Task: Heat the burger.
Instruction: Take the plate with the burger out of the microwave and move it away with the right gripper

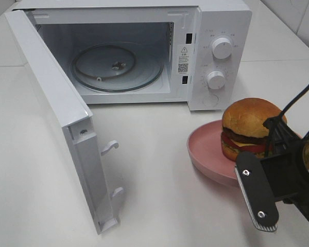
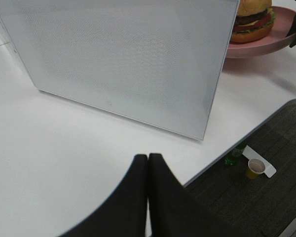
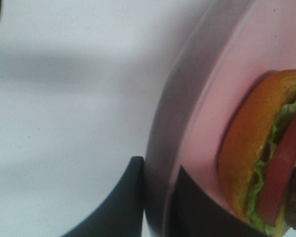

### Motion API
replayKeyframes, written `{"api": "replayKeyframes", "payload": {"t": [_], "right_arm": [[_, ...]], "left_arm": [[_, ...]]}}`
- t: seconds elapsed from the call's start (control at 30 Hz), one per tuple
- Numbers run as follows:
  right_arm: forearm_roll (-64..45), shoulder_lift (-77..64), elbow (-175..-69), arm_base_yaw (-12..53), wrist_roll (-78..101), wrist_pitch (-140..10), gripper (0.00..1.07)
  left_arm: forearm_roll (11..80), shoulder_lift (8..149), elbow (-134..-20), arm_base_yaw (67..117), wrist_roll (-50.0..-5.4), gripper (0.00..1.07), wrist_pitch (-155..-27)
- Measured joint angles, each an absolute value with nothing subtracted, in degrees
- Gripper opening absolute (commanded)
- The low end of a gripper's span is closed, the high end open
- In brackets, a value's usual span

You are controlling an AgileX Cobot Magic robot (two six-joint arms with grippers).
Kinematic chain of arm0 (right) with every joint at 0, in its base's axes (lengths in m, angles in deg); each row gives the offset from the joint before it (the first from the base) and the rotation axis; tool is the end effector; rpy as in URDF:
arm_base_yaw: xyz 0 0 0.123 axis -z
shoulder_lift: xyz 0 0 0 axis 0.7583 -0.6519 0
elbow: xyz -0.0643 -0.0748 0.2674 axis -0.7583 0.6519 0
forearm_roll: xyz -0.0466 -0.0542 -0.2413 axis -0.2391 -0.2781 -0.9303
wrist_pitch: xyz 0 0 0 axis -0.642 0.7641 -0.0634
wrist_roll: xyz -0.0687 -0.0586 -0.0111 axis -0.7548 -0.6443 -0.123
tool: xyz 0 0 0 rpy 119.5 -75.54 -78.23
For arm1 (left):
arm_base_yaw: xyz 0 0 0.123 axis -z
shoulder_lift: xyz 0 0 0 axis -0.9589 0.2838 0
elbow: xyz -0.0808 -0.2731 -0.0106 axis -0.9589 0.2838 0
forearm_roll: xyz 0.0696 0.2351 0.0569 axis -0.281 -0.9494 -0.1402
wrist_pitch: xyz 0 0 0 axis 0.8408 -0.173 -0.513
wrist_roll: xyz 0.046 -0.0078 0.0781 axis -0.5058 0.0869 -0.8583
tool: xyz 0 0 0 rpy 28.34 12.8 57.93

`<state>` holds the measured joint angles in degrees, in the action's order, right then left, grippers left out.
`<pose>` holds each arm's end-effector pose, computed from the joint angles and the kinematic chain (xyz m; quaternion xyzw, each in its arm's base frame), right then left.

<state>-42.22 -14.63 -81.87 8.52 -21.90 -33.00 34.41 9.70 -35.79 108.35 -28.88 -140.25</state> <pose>0.1653 0.1118 0.1652 -0.7751 0.5923 -0.1648 0.1459 -0.0075 -0.0002 0.2789 0.2901 0.7989 -0.1628 0.5012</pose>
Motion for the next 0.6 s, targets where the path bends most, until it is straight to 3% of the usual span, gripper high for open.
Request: {"api": "replayKeyframes", "payload": {"t": [0.23, 0.47, 0.6], "right_arm": [[-48.18, -15.49, -79.75, 11.33, -10.67, -34.72, 0.00], [-49.21, -17.32, -79.40, 25.02, -8.26, -41.13, 0.00], [-49.38, -17.32, -79.40, 29.61, -8.20, -44.00, 0.00]], "left_arm": [[34.41, 9.70, -35.79, 108.35, -28.88, 0.00, -140.25], [34.41, 9.70, -35.79, 108.35, -28.88, 0.00, -140.25], [34.41, 9.70, -35.79, 108.35, -28.88, 0.00, -140.25]]}}
